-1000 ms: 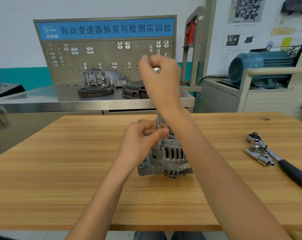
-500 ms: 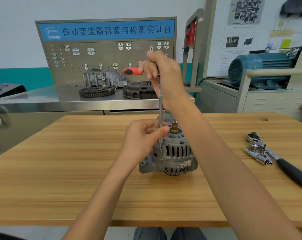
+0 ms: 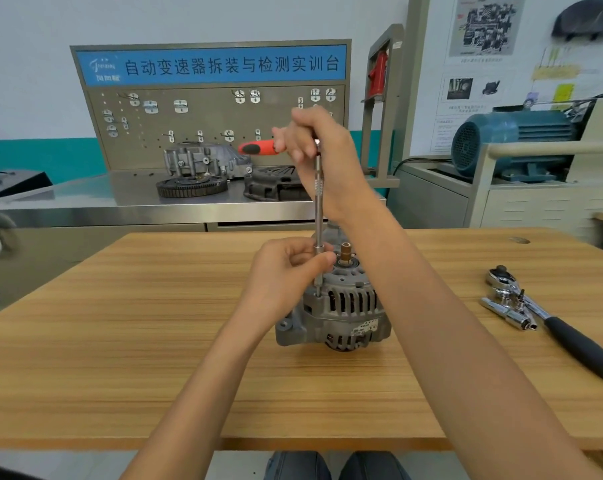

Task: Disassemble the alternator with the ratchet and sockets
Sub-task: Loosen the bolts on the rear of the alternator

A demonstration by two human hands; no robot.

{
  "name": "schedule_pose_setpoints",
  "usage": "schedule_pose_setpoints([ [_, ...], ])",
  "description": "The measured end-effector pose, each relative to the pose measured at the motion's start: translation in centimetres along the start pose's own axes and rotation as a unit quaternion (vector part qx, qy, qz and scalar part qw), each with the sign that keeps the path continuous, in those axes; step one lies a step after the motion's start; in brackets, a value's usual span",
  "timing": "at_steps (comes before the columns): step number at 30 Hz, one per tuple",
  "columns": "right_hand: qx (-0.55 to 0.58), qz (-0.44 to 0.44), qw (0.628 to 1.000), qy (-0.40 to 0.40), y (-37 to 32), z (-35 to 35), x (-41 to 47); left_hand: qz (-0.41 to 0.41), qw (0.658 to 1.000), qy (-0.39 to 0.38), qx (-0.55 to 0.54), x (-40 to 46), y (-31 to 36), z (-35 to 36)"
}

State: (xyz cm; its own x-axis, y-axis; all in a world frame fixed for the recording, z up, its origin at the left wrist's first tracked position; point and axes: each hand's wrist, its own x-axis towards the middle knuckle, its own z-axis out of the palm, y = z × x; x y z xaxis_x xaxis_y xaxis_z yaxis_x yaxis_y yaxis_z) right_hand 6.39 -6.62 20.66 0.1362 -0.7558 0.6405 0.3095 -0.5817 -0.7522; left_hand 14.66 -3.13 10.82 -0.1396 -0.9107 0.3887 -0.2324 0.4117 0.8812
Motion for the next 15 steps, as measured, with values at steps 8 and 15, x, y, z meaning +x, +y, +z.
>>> schedule_pose_setpoints([
  [8,-0.431,-0.267,0.823,0.256,1.7,1.1,-1.3,0.018,0.998,0.050,0.017,0.2,-0.9,0.3],
  [15,-0.078,-0.047,0.996,-0.025,-0.2,0.6,-0.4,0.032,0.999,0.019,0.031,0.0,-0.6,0.0],
])
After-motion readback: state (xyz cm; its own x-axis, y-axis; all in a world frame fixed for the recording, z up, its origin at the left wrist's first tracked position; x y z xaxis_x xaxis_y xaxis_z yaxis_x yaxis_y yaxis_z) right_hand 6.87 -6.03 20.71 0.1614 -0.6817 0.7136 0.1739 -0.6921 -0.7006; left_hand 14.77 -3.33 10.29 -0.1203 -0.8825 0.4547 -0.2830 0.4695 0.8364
